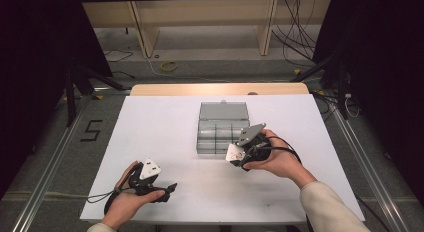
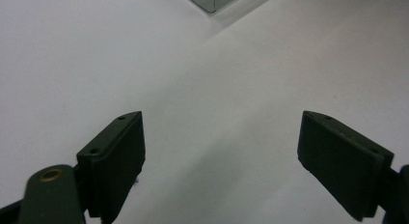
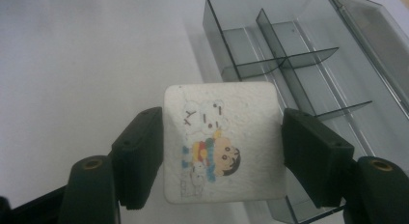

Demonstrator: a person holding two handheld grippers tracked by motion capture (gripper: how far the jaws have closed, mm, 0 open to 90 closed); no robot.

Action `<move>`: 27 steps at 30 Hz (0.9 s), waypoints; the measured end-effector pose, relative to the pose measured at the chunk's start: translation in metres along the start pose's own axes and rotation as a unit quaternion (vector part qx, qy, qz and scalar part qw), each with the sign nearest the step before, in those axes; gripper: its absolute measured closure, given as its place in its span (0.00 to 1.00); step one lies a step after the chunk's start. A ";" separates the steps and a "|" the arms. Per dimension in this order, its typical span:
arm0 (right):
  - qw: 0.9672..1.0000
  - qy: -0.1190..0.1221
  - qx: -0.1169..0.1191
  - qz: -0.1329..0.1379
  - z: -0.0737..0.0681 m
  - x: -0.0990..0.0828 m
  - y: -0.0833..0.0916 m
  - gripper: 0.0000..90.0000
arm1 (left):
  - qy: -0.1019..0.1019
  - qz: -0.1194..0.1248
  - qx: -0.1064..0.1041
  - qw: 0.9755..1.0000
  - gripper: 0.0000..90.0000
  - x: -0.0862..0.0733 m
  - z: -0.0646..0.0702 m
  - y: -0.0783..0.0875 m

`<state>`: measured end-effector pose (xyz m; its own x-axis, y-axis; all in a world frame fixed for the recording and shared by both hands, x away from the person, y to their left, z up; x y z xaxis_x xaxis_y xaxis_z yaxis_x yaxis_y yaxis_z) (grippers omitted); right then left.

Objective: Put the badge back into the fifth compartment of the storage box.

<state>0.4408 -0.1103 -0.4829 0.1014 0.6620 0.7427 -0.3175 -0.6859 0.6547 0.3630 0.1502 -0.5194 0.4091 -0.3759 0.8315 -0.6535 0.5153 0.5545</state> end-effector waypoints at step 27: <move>1.000 0.011 -0.018 0.004 0.018 0.022 -0.014 0.37 | -0.001 -0.001 0.000 1.000 0.18 0.000 0.000 0.001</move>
Point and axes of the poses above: each handheld gripper's, and its own axes: y roughly backward along the jaws, x roughly out of its top, z roughly to its right, the point moved 8 cm from there along -y, roughly forward along the jaws, and after that the axes turned 10 degrees about z, right-handed, at the moved point
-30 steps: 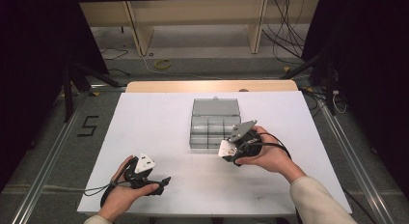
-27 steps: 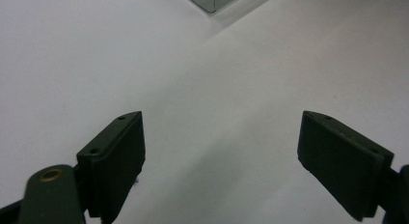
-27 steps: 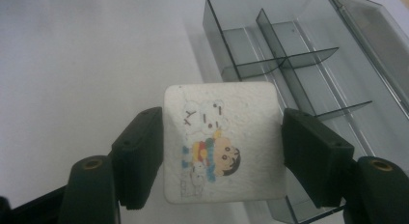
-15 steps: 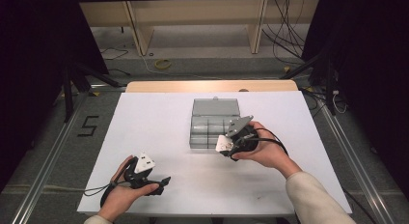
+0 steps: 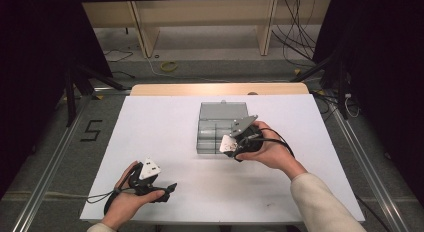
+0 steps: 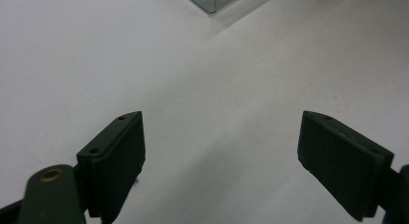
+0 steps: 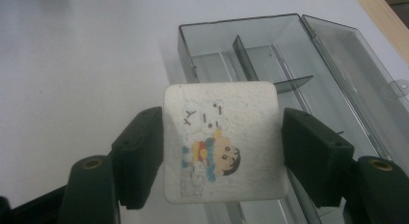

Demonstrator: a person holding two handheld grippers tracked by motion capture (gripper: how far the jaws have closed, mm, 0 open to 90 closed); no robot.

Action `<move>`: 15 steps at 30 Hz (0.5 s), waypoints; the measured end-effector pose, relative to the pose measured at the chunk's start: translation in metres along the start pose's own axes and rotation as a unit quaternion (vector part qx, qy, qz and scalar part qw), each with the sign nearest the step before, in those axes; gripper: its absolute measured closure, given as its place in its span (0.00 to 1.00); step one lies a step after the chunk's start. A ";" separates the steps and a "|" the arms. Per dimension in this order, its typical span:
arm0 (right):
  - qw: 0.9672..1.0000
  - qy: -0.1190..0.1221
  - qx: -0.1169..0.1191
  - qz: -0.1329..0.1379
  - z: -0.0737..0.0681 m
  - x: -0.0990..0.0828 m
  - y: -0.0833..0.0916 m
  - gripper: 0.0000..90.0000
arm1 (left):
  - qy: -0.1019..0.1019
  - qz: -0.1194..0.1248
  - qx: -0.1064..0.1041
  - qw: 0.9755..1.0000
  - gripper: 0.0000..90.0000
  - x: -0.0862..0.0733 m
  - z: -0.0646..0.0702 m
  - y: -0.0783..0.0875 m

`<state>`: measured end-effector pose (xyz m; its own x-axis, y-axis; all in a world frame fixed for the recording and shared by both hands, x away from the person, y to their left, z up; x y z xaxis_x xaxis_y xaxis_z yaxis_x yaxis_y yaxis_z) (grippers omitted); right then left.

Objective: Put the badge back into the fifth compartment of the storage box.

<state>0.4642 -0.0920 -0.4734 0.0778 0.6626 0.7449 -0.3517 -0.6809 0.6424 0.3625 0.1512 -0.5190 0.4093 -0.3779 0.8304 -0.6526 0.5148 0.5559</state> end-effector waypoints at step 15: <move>1.000 -0.004 -0.012 -0.004 0.013 0.003 -0.005 0.37 | 0.001 0.000 -0.001 1.000 0.18 0.000 0.000 0.000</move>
Point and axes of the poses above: each handheld gripper's, and its own axes: y roughly backward along the jaws, x roughly out of its top, z roughly to its right, the point moved 8 cm from there along -y, roughly forward along the jaws, and after that the axes turned 10 degrees about z, right-handed, at the moved point
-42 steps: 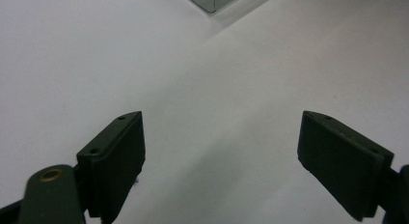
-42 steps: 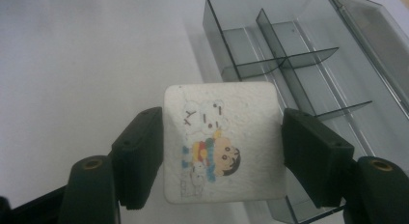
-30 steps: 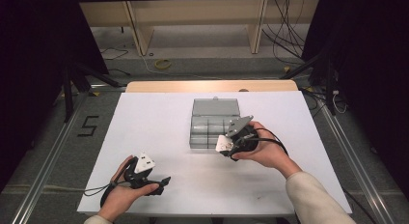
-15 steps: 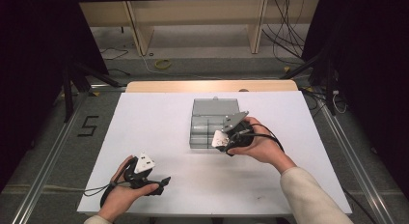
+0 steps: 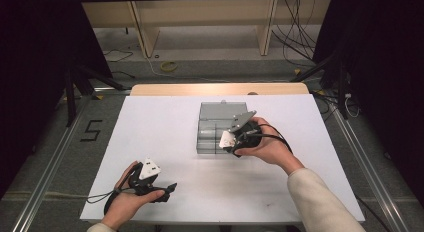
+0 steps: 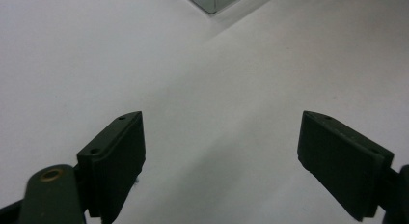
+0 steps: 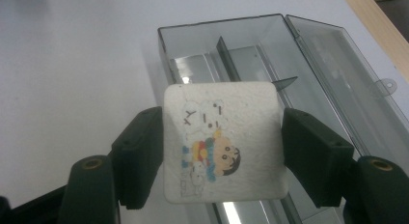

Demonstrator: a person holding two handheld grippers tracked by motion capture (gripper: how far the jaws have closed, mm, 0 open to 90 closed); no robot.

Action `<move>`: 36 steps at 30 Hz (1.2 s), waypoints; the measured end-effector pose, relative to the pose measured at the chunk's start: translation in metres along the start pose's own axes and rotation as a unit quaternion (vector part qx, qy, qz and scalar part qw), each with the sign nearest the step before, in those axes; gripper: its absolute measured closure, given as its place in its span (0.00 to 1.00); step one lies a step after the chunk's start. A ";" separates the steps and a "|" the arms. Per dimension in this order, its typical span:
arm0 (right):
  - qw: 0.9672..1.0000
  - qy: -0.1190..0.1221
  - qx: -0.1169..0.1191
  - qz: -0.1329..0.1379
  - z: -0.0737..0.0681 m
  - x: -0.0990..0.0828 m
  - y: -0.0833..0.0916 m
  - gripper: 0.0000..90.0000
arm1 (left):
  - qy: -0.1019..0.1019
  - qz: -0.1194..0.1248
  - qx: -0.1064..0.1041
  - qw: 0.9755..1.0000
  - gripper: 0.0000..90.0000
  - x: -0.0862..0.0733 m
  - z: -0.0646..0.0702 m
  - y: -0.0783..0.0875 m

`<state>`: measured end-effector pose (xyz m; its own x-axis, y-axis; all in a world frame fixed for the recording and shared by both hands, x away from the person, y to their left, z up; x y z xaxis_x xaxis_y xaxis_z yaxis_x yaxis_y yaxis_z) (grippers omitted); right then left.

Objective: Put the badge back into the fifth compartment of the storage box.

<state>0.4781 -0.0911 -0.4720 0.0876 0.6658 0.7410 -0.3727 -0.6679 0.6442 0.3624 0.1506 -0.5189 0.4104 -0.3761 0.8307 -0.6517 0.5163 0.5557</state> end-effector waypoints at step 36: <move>1.000 0.005 -0.013 -0.026 0.020 0.017 -0.026 0.37 | -0.001 0.003 0.001 1.000 0.18 0.001 0.000 0.000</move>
Point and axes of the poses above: each handheld gripper's, and its own axes: y roughly backward along the jaws, x roughly out of its top, z roughly to its right, the point moved 8 cm from there along -y, roughly forward along the jaws, and after that the axes turned 10 degrees about z, right-handed, at the moved point
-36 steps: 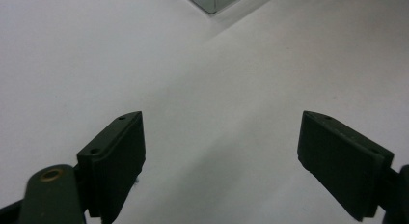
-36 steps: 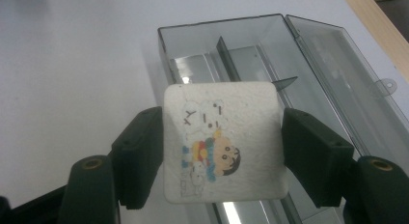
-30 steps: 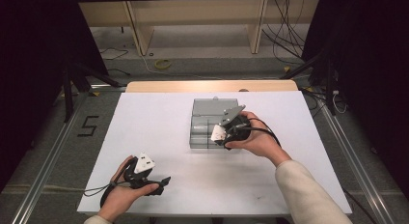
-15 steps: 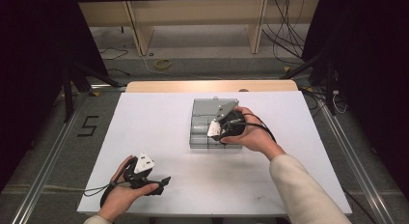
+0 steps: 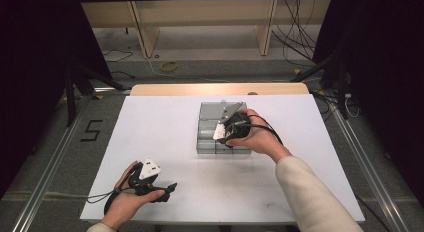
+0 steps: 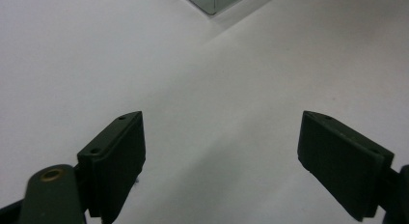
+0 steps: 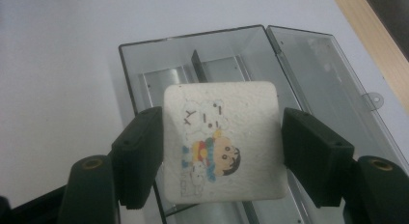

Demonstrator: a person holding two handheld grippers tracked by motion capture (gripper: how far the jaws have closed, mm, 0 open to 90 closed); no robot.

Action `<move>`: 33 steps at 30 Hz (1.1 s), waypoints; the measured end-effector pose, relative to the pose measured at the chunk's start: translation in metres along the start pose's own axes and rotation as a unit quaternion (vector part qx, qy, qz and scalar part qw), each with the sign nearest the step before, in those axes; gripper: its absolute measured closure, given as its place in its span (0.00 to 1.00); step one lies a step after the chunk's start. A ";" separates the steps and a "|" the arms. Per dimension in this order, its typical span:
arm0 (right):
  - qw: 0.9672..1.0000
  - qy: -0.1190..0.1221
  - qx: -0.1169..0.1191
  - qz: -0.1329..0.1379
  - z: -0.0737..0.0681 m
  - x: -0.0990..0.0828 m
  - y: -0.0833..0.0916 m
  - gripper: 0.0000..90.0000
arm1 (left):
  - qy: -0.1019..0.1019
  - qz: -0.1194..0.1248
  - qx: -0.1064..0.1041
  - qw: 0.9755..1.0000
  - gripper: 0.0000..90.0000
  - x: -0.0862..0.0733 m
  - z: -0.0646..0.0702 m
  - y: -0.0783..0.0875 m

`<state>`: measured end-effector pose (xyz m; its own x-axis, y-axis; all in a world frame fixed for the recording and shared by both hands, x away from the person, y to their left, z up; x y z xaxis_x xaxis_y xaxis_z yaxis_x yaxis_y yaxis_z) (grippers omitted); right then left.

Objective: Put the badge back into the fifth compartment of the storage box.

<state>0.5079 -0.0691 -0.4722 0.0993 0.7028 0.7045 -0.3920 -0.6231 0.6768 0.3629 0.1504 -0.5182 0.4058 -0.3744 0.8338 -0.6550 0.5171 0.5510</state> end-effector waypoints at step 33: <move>0.999 -0.008 0.004 -0.038 0.007 -0.013 -0.016 0.37 | 0.003 0.001 0.000 1.000 0.18 0.000 0.000 0.000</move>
<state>0.5194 -0.0709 -0.4903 0.1430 0.7433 0.6535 -0.3757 -0.5701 0.7306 0.3629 0.1506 -0.5181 0.4090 -0.3692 0.8345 -0.6556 0.5172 0.5501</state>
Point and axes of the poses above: each handheld gripper's, and its own axes: y roughly backward along the jaws, x roughly out of its top, z roughly to its right, the point moved 8 cm from there along -y, roughly forward along the jaws, and after that the axes turned 10 degrees about z, right-handed, at the moved point
